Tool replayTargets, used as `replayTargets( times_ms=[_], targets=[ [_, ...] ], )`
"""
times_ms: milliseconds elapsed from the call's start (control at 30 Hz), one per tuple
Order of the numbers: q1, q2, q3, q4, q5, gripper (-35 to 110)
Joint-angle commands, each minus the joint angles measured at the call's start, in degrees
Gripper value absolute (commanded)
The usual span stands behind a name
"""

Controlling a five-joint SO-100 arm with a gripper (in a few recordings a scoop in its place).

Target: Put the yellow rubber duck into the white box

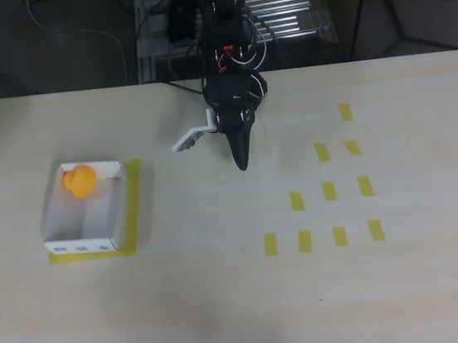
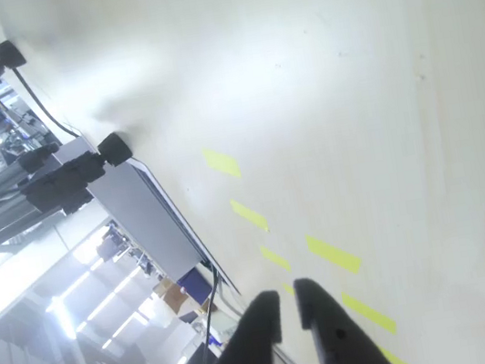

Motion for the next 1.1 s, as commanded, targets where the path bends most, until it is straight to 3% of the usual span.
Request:
replayTargets(
  times_ms=[0,1067],
  targets=[
    [-0.26,2.90,1.85,0.70,0.88,1],
    [-0.26,2.90,1.85,0.70,0.88,0]
  ],
)
